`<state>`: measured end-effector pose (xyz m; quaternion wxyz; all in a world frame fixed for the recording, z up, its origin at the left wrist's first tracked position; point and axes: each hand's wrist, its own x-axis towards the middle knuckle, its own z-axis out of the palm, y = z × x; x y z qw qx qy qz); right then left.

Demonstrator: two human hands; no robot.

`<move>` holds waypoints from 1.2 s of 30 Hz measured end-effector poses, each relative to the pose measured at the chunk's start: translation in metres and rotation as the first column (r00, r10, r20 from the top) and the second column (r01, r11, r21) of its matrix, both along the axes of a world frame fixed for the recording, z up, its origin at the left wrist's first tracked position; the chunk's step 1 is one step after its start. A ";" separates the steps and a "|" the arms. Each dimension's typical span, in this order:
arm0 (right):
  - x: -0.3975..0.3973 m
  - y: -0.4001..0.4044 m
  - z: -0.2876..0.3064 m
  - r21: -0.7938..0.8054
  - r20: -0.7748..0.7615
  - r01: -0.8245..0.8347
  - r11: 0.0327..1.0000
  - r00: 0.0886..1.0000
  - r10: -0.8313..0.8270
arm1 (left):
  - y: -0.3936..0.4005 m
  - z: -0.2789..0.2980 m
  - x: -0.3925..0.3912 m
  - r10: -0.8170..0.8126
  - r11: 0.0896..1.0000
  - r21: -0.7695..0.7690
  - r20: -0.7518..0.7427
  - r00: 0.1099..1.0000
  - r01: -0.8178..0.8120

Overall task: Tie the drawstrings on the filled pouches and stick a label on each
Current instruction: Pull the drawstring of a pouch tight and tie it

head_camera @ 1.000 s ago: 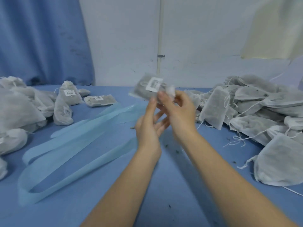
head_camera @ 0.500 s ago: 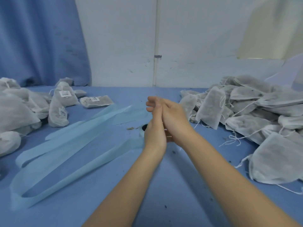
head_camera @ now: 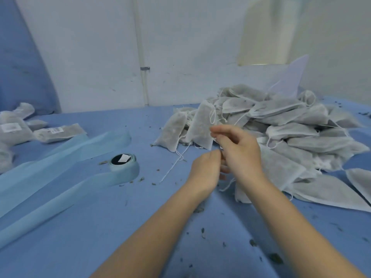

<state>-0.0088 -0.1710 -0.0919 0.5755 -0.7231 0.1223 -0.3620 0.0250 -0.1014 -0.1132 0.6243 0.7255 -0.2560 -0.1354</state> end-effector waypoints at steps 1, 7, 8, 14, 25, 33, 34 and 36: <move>-0.005 -0.006 0.000 -0.004 0.011 0.010 1.000 1.000 -0.010 | -0.006 -0.003 -0.004 -0.062 0.996 0.068 0.069 0.996 0.058; -0.025 -0.031 -0.002 -0.080 0.022 0.029 0.996 0.999 -0.027 | -0.039 -0.011 -0.023 -0.146 0.933 0.359 0.321 0.936 0.023; -0.027 -0.034 -0.004 -0.069 0.028 0.027 0.997 0.999 -0.025 | -0.041 -0.011 -0.023 -0.114 0.943 0.334 0.281 0.953 0.014; -0.030 -0.043 -0.013 -0.163 0.055 0.046 0.986 0.998 -0.038 | -0.025 -0.004 -0.009 0.180 0.980 -0.063 -0.130 0.975 -0.190; -0.001 -0.020 -0.023 -0.081 -0.304 -0.141 0.987 0.946 0.110 | 0.026 0.004 0.006 0.346 0.874 -0.254 -0.270 0.898 -0.413; 0.006 -0.007 -0.018 -0.244 -0.357 -0.170 0.955 0.931 0.075 | 0.059 0.008 0.002 0.529 0.743 0.013 0.602 0.599 -0.669; 0.006 -0.004 -0.017 -0.271 -0.354 -0.176 0.946 0.932 0.072 | 0.062 0.008 0.001 0.457 0.746 0.029 0.704 0.544 -0.665; 0.008 0.000 -0.016 -0.287 -0.348 -0.215 0.933 0.931 0.107 | 0.065 0.010 -0.003 0.296 0.838 0.067 0.779 0.553 -0.542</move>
